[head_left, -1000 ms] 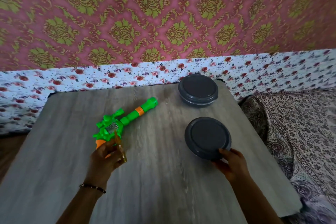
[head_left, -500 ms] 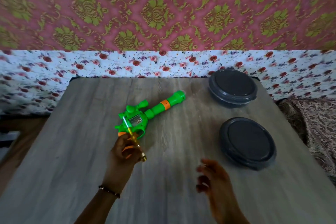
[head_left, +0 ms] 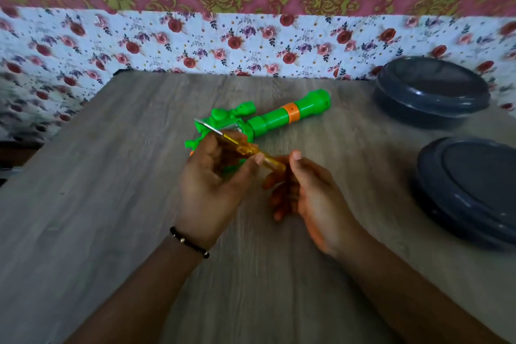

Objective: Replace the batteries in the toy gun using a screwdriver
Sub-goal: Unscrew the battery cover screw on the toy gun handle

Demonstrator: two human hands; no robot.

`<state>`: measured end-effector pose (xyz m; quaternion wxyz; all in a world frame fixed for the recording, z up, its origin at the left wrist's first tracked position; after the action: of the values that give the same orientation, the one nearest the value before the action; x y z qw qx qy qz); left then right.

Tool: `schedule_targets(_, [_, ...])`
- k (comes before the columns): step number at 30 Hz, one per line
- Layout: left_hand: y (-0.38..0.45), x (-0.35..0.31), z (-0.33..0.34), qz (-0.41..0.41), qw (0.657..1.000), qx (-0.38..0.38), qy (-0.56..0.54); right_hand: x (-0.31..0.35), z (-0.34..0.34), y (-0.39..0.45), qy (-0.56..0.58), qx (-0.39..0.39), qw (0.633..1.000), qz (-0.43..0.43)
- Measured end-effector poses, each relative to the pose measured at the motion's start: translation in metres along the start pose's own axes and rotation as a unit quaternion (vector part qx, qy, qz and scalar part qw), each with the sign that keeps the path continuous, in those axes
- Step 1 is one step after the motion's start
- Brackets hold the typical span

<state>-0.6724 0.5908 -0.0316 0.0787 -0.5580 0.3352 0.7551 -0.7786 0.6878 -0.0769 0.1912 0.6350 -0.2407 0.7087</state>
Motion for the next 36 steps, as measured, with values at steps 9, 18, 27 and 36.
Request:
schedule_targets(9, [-0.008,-0.021,0.002,0.052,0.996,0.055,0.049,-0.009,0.024,-0.021,0.075,0.047,0.993,0.075])
schedule_targets(18, [-0.004,-0.032,-0.013,0.063,0.897,0.025,0.436,0.003,-0.012,-0.030,0.170,-0.058,0.982,0.054])
schedule_targets(27, [-0.003,0.024,-0.053,-0.212,0.839,0.082,0.494,0.002,-0.051,-0.030,0.153,-0.111,0.980,0.060])
schedule_targets(36, [0.005,0.015,-0.062,-0.121,0.945,-0.062,0.298,-0.001,-0.056,-0.025,0.124,-0.145,0.981,0.036])
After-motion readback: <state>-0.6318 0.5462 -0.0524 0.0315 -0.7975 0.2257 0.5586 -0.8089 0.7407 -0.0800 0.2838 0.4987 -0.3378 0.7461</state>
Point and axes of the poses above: each hand's wrist, its own y-axis towards the middle knuckle, its own z-axis out of the palm, x = y × z, the point moved 9 cm from there along y, towards the middle knuckle, and after that the axes turned 11 degrees about -y, right-handed, at the moved point
